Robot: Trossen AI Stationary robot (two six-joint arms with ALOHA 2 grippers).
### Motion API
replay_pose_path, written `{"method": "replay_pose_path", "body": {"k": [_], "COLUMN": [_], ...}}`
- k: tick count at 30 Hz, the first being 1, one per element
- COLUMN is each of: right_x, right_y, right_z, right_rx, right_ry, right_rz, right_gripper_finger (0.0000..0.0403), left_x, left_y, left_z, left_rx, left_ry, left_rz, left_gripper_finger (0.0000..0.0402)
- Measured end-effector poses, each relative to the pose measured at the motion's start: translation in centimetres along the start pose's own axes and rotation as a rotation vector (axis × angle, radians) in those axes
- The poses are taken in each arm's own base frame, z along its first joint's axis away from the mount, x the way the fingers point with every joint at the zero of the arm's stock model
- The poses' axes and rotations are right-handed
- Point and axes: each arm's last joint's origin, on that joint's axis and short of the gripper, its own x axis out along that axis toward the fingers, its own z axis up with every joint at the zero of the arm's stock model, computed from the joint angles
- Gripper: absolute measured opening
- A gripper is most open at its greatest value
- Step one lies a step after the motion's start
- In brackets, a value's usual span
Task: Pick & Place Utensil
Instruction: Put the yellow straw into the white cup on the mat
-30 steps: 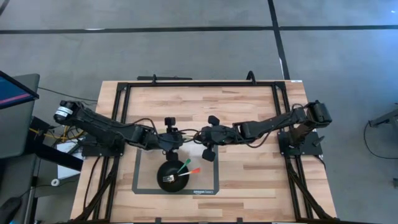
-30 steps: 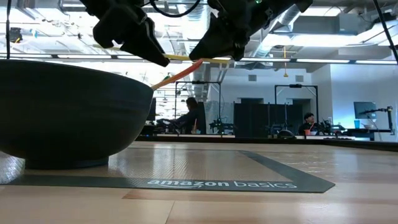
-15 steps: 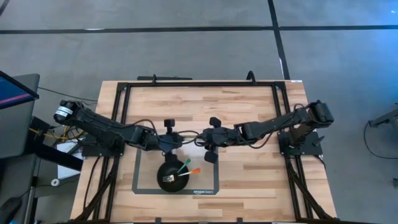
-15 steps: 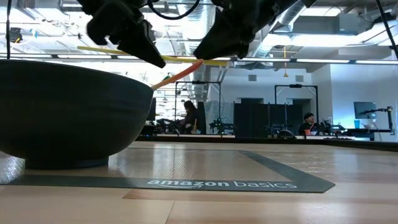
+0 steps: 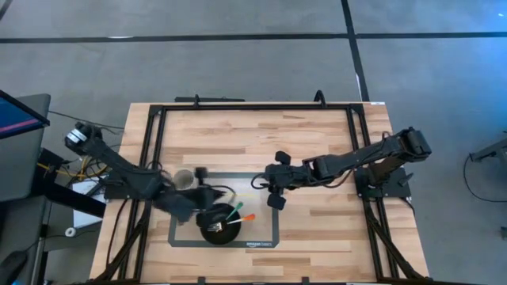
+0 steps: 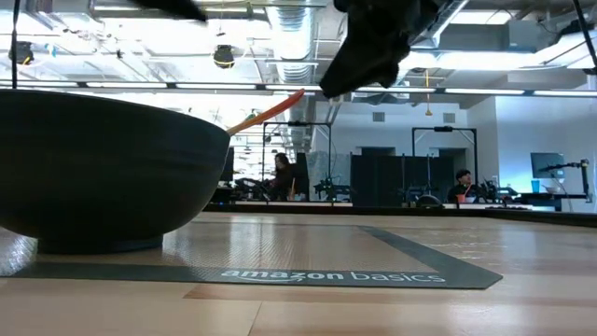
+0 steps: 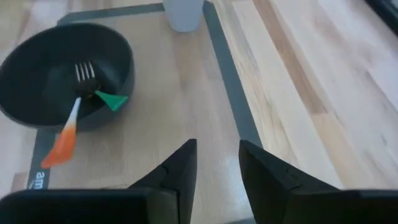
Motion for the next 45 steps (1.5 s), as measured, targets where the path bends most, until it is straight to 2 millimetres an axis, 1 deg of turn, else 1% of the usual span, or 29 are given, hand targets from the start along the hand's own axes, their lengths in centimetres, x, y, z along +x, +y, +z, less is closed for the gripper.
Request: {"method": "replay_pose_path", "body": {"k": [3,5,7,9,11,13,16,18,20,23,25,28,31,35,37,40,42,45], "right_x": [-0.6,-0.7,-0.8,-0.8,-0.8,-0.7,-0.7,-0.7,-0.7,-0.1,0.5,1.8,3.3,4.5,4.7,4.6,4.3,3.9], "right_y": [-0.3,-0.2,-0.3,-0.2,-0.2,-0.2,-0.2,-0.2,-0.1,-0.2,-0.2,-0.1,0.1,0.3,0.1,-0.2,-0.5,-0.6], "right_z": [-0.3,-0.1,-0.1,0.2,0.2,0.3,0.3,0.4,0.7,1.4,2.1,3.4,4.2,3.8,3.6,3.8,4.0,4.2], "right_rx": [0.050,0.081,0.082,0.092,0.093,0.097,0.097,0.101,0.108,0.116,0.118,0.092,0.059,0.031,0.028,0.032,0.035,0.038], "right_ry": [0.039,0.023,0.027,-0.004,-0.007,-0.015,-0.016,-0.027,-0.053,-0.123,-0.206,-0.370,-0.501,-0.497,-0.479,-0.486,-0.487,-0.494], "right_rz": [-0.013,-0.009,-0.010,0.000,0.001,0.003,0.003,0.007,0.015,0.026,0.038,0.054,0.092,0.128,0.125,0.120,0.116,0.116], "right_gripper_finger": [0.0110,0.0108,0.0108,0.0108,0.0108,0.0108,0.0108,0.0108,0.0108,0.0108,0.0108,0.0108,0.0107,0.0107,0.0107,0.0107,0.0107,0.0107], "left_x": [-4.0,-6.7,-8.7,-9.6,-9.7,-9.2,-8.2,-7.6,-7.2,-7.2,-7.4,-7.5,-6.9,-5.6,-5.3,-5.0,-4.9,-4.5], "left_y": [0.9,1.8,2.8,3.4,3.6,3.7,3.6,3.4,3.3,3.2,3.3,3.6,3.7,3.7,4.1,4.4,4.7,5.2], "left_z": [0.8,0.7,-0.1,-1.7,-3.7,-5.8,-8.3,-9.6,-10.5,-10.7,-10.5,-10.6,-11.4,-13.4,-13.4,-13.3,-13.3,-13.4], "left_rx": [-0.043,-0.093,-0.182,-0.255,-0.311,-0.347,-0.393,-0.428,-0.452,-0.413,-0.365,-0.275,-0.228,-0.230,-0.243,-0.244,-0.302,-0.445], "left_ry": [-0.126,-0.202,-0.267,-0.301,-0.324,-0.339,-0.369,-0.396,-0.439,-0.584,-0.704,-0.820,-0.878,-0.891,-0.892,-0.925,-0.926,-0.905], "left_rz": [0.116,0.155,0.159,0.157,0.188,0.239,0.298,0.311,0.288,0.131,0.052,0.038,0.020,0.032,0.058,0.026,0.014,0.029], "left_gripper_finger": [0.0004,0.0005,0.0005,0.0004,0.0004,0.0004,0.0004,0.0003,0.0003,0.0004,0.0004,0.0003,0.0004,0.0003,0.0003,0.0003,0.0003,0.0003]}}
